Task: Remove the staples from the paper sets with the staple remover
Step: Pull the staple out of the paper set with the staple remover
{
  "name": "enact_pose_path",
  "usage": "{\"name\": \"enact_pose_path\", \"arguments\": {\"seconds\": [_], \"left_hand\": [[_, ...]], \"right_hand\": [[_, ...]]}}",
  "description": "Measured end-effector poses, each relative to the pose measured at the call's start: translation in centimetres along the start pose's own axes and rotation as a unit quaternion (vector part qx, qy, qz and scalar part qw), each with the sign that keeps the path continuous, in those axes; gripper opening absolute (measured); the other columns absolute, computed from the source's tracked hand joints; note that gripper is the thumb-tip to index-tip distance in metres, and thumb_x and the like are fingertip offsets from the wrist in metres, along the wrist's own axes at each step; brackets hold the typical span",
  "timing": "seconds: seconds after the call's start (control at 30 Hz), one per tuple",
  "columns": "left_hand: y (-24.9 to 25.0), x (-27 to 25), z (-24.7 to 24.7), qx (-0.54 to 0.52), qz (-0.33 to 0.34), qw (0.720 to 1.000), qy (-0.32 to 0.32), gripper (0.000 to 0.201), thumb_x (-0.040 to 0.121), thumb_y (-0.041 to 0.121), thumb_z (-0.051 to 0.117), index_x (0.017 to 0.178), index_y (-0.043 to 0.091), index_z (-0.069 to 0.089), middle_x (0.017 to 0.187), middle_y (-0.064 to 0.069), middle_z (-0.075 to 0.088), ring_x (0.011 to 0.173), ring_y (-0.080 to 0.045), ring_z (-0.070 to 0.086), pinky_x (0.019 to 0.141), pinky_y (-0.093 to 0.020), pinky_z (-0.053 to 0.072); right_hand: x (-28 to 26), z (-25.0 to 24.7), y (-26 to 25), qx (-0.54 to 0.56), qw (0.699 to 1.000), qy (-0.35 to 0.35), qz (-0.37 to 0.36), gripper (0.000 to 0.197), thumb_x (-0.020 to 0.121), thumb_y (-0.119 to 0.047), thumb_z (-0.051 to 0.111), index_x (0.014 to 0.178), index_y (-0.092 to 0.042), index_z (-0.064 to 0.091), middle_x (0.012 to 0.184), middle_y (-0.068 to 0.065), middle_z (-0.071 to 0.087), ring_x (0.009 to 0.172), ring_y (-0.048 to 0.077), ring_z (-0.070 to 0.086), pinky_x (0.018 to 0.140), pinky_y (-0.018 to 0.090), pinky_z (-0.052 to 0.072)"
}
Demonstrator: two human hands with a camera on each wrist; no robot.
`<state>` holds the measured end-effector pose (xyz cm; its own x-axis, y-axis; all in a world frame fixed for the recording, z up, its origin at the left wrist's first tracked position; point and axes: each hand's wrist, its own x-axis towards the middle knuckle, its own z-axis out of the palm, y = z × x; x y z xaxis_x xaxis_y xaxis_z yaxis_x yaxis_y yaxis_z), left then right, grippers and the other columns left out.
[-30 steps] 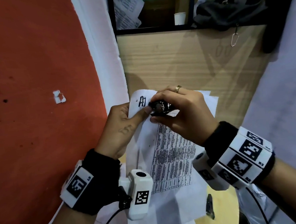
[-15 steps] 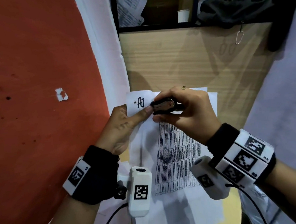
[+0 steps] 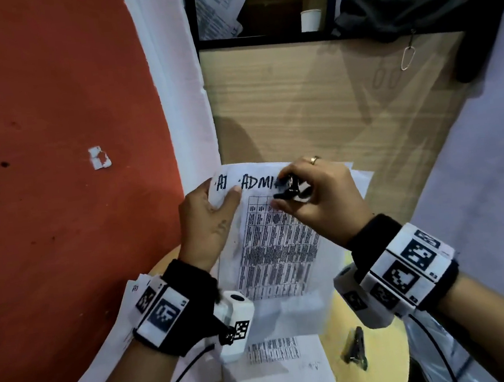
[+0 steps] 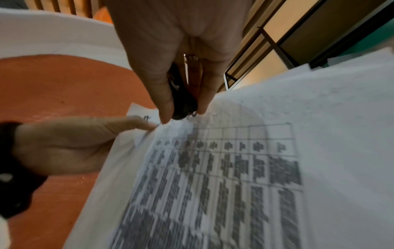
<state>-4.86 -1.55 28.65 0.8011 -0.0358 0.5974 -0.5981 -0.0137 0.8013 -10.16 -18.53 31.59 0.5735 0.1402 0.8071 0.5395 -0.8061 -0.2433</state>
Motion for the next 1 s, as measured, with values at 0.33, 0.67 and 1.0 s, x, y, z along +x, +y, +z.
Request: {"name": "enact_pose_path", "arguments": {"seconds": [0.33,0.67,1.0], "left_hand": [[-1.4,0.7,0.3,0.001,-0.018,1.000,0.009,0.022,0.075,0.028,0.062,0.084,0.010,0.067,0.079,0.009,0.069,0.080,-0.016,0.066,0.083,-0.044,0.054],[-2.4,1.3,0.6,-0.017,-0.050,0.999,-0.007,0.024,0.060,0.038,0.066,0.079,0.024,0.069,0.076,0.011,0.073,0.088,-0.030,0.070,0.084,-0.050,0.055],[-2.2,1.5,1.3,-0.033,-0.038,0.998,-0.042,0.024,0.062,0.021,0.086,0.079,0.010,0.074,0.074,0.001,0.073,0.070,-0.023,0.070,0.073,-0.037,0.057]], "right_hand": [[-3.2,1.9,3.9,-0.113,0.971,-0.145,0.155,0.026,0.071,-0.029,0.075,0.086,-0.012,0.064,0.085,0.004,0.058,0.083,0.029,0.058,0.071,0.039,0.049],[-1.5,1.3,4.7,0.003,0.983,-0.111,0.148,0.040,0.058,-0.017,0.086,0.094,-0.011,0.067,0.130,0.007,0.042,0.095,0.010,0.054,0.089,0.023,0.045],[1.3,0.8,2.6,0.053,0.974,-0.176,0.137,0.045,0.052,-0.019,0.090,0.090,-0.010,0.070,0.092,0.010,0.063,0.082,0.022,0.060,0.079,0.038,0.048]]}}
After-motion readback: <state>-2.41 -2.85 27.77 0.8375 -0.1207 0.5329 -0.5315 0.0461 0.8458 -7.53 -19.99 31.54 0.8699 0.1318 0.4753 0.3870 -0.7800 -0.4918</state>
